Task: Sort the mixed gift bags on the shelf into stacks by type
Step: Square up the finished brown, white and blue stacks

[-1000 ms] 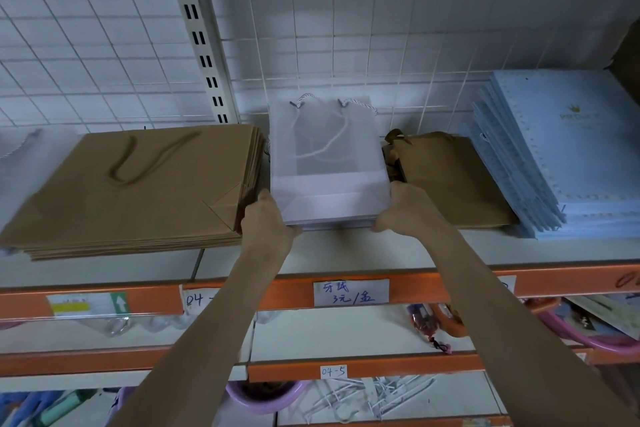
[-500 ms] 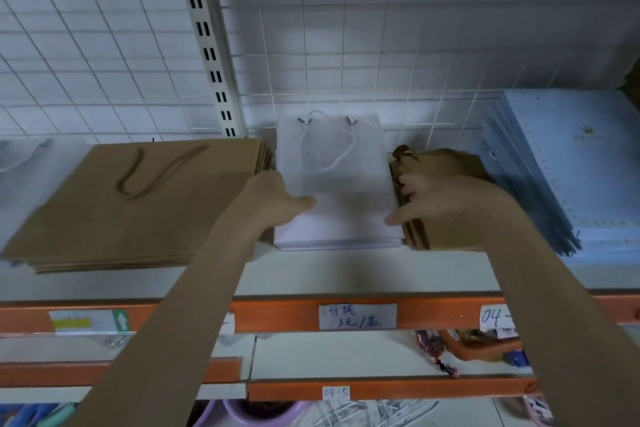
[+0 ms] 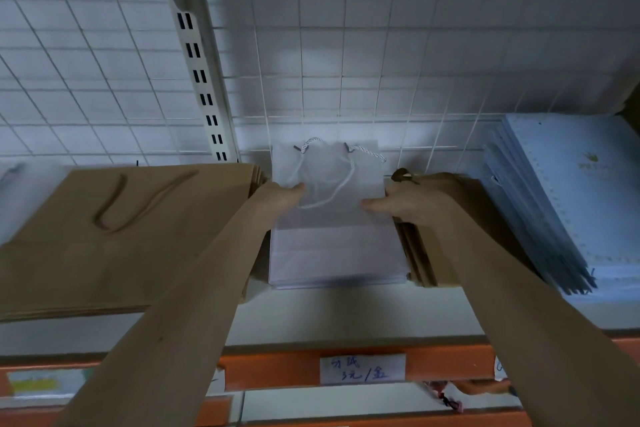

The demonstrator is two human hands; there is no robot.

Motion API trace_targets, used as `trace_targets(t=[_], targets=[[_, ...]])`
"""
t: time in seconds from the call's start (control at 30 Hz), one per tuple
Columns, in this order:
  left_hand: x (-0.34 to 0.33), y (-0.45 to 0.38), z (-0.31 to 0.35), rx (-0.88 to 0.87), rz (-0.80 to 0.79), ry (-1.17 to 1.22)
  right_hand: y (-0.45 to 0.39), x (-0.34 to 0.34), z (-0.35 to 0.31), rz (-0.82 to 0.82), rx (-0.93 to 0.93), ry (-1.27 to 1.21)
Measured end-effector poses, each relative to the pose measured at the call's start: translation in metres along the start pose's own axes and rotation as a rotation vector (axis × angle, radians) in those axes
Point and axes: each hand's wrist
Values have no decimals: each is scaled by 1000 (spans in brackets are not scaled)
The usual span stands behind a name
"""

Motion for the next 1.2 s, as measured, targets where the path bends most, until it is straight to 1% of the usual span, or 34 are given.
trace_targets(t=[0.2,0.33,0.4,0.47,0.5,0.57,0.67,0.77,0.83,0.87,0.93,1.0,1.1,1.17,1.2], targets=[[0,-8,-1,10,-4,-18,-12,-3,-9,-41,-112,-56],[2,-7,0,13,-25,39,-6,-2,-10,-87,-155,-159],[4,-7,1,-5,-14,32,-1,0,-11,-73,-147,-226],[8,-1,6,-49,13,-5,4,4,-13,-1,-140,-214],[10,4,10,-61,18,-57,5,7,-13,37,-149,-172],[16,16,19,-98,36,-189,12,12,-14,117,-139,2],[23,31,32,-253,105,-395,37,16,-14,239,-106,266],[14,46,46,-351,149,-555,57,18,-4,310,-43,356],[-5,60,52,-423,153,-592,66,23,9,369,-35,405],[-18,68,54,-460,137,-599,72,27,16,400,-51,440],[-49,79,53,-536,67,-599,80,37,36,442,-145,481],[-82,89,52,-604,-5,-590,86,47,60,427,-210,448],[-129,94,51,-641,-86,-544,91,50,90,343,-171,411],[-158,91,48,-567,-128,-513,93,49,107,216,-133,379],[-169,90,47,-511,-147,-517,93,48,113,167,-131,436]])
Point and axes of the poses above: each hand's wrist, its own y-axis away from the middle knuckle, its own x-axis out of the back of the hand, z = x × y, and after that the axes turned 7 degrees about -x, right-handed
